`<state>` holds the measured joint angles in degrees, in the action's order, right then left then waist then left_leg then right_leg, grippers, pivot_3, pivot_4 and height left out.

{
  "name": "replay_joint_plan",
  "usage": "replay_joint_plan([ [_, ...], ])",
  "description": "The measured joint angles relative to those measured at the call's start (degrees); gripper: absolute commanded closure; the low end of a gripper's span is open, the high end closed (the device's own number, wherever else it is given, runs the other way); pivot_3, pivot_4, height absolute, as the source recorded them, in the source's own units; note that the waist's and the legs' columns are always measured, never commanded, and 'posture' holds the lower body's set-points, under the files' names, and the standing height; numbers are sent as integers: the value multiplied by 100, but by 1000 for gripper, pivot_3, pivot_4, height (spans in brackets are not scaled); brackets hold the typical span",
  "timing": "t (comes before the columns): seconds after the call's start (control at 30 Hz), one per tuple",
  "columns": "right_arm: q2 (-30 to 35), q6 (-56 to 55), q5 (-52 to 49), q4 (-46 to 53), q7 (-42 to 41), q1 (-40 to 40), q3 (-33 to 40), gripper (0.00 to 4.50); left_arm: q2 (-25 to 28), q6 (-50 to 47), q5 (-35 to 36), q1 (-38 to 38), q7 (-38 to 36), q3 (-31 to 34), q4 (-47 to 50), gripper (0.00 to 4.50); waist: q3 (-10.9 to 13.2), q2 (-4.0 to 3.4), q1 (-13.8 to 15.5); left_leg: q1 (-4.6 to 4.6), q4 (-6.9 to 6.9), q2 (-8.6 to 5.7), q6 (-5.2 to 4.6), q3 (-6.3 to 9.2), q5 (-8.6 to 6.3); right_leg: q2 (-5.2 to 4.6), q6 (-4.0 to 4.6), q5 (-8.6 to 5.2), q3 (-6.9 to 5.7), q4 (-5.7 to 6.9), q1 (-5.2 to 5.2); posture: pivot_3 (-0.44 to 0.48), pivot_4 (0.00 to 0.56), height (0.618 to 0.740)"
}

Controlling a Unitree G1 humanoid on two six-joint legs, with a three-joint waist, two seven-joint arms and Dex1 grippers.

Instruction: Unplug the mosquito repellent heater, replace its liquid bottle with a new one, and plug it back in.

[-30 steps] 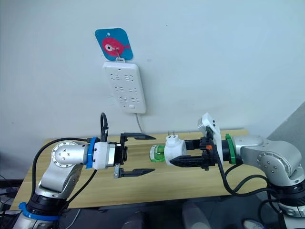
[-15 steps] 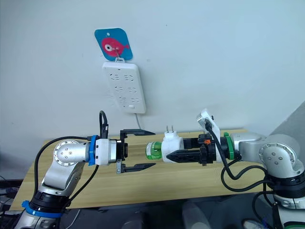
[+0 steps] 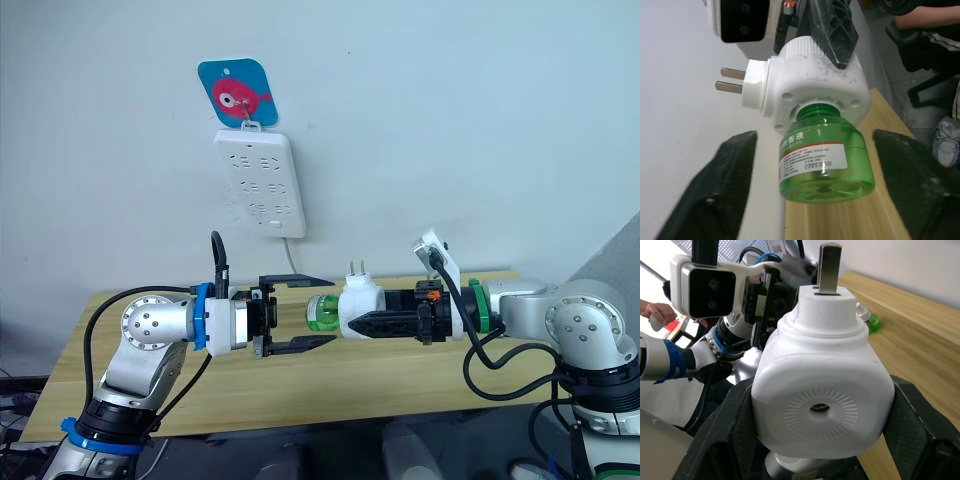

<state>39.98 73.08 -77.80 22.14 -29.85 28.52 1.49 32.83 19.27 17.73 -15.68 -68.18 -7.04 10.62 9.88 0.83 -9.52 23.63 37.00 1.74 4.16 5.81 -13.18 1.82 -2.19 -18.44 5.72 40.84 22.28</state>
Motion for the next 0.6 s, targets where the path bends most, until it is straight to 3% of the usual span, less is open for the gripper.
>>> replay_joint_plan([
  [0.07,0,-1,-2,0,13,12,-1,1495,5,-2,-2,0,4,-7,-5,2305,0,0,1,0,0,0,0,0,0,0,0,0,0,0,0,-181,127,710],
  [0.3,7,-20,41,13,2,11,-18,1495,122,-341,128,-77,-16,-61,38,2304,0,0,-1,0,0,0,0,1,0,0,0,0,-1,0,0,-181,127,710],
  [0.4,36,-137,286,168,-150,11,-145,1495,669,-2114,905,-272,-55,-195,449,2304,0,0,-20,2,-1,1,0,7,0,2,-1,-1,-4,2,2,-178,125,710],
  [0.47,39,-224,413,271,-288,11,-262,1495,1144,-3792,1701,-600,-100,-236,660,2304,1,0,-28,3,-1,1,0,13,0,4,-1,-1,-12,3,3,-178,125,710],
  [0.6,181,-286,584,344,-484,-5,-309,1495,1701,-5809,2563,-1144,-202,-242,600,2304,2,-1,-29,2,-2,0,0,10,0,4,-1,-1,-10,1,3,-177,123,710],
])
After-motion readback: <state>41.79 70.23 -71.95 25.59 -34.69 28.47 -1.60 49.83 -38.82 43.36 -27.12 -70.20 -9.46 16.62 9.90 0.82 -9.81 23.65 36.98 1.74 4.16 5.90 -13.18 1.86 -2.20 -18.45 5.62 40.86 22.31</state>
